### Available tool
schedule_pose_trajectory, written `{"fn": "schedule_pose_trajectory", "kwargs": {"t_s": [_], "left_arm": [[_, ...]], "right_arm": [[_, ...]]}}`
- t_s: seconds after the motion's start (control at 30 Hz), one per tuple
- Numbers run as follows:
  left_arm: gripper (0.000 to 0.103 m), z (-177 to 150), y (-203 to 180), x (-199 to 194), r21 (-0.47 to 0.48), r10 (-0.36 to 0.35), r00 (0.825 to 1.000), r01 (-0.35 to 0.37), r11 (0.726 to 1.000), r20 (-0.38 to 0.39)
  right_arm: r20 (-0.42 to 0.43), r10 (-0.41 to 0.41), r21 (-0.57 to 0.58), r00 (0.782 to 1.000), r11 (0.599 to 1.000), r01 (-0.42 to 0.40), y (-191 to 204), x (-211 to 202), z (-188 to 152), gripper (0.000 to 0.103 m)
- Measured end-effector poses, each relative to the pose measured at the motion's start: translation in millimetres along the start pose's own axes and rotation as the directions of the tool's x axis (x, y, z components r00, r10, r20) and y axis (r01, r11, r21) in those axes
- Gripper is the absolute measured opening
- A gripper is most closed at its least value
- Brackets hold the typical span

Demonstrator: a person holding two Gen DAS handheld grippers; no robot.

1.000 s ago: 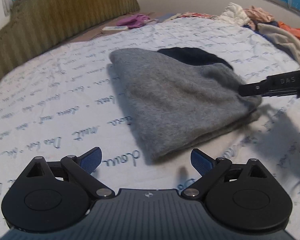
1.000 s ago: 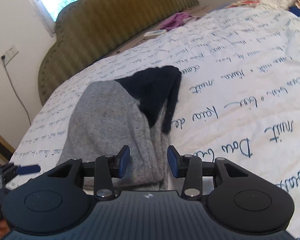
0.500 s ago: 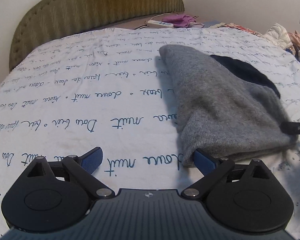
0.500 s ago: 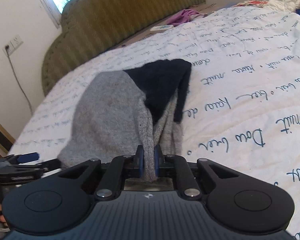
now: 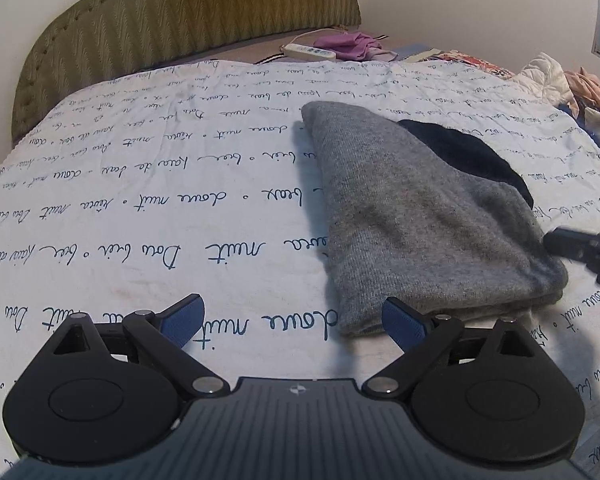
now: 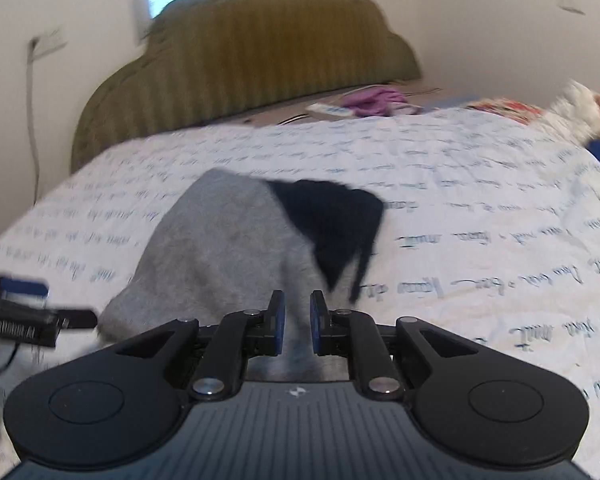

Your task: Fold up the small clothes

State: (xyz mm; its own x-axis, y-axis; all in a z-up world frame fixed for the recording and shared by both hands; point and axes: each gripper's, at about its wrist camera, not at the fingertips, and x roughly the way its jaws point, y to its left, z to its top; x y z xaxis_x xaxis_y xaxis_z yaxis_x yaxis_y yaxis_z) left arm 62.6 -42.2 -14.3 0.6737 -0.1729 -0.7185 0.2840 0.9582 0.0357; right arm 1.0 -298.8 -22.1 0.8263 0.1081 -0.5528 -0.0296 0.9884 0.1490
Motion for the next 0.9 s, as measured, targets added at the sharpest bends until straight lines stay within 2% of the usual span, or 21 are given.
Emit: {"fn": "schedule_pose_trajectory", "kwargs": {"t_s": [0.07,0.17,0.27,0.5,0.63,0.67,0.7,0.73,0.8,0.9], "left_arm": [[0.098,-1,1,0,-0.006,0.004,1.0,-0.004,1.0,-0.007],[0.098,-1,3,-3,-0.004,0.007,1.0,-0.007,1.0,-0.011],[0.098,0,3,-5,0.009,0.011,1.0,-0.011,1.0,-0.011],[0.098,1,4,-10,0.01,-0.007,1.0,0.007,1.0,-0.015],[0.098,14,6,-20,0.028,-0.04,0.999,0.039,0.999,0.024],[0.099,21,7,-21,0.03,-0.05,0.998,0.049,0.998,0.037],[0.101,30,8,-20,0.028,-0.065,0.997,0.064,0.998,0.048],[0.102,39,10,-17,0.021,-0.088,0.995,0.087,0.996,0.054],[0.102,57,14,-7,0.0,-0.148,0.987,0.148,0.989,0.061],[0.102,81,19,25,-0.043,-0.204,0.978,0.207,0.977,0.047]], "right_arm": [[-0.05,0.019,-0.011,0.999,1.0,-0.02,3,10,-4,0.013],[-0.118,-0.034,-0.009,0.992,0.999,0.033,-1,26,-14,0.012],[-0.116,-0.011,0.034,0.993,0.999,0.015,-7,25,-15,0.012],[-0.122,-0.013,0.025,0.992,1.0,0.017,-6,29,-17,0.012],[-0.101,0.016,0.055,0.995,0.998,-0.01,-12,22,-13,0.015],[-0.085,0.038,0.075,0.996,0.997,-0.032,-16,20,-10,0.019],[-0.072,0.061,0.1,0.996,0.994,-0.053,-21,18,-6,0.032],[-0.06,0.08,0.129,0.995,0.989,-0.071,-27,18,-1,0.055],[-0.031,0.094,0.187,0.995,0.979,-0.086,-42,22,10,0.079],[-0.012,0.12,0.248,0.993,0.962,-0.114,-64,39,25,0.078]]}}
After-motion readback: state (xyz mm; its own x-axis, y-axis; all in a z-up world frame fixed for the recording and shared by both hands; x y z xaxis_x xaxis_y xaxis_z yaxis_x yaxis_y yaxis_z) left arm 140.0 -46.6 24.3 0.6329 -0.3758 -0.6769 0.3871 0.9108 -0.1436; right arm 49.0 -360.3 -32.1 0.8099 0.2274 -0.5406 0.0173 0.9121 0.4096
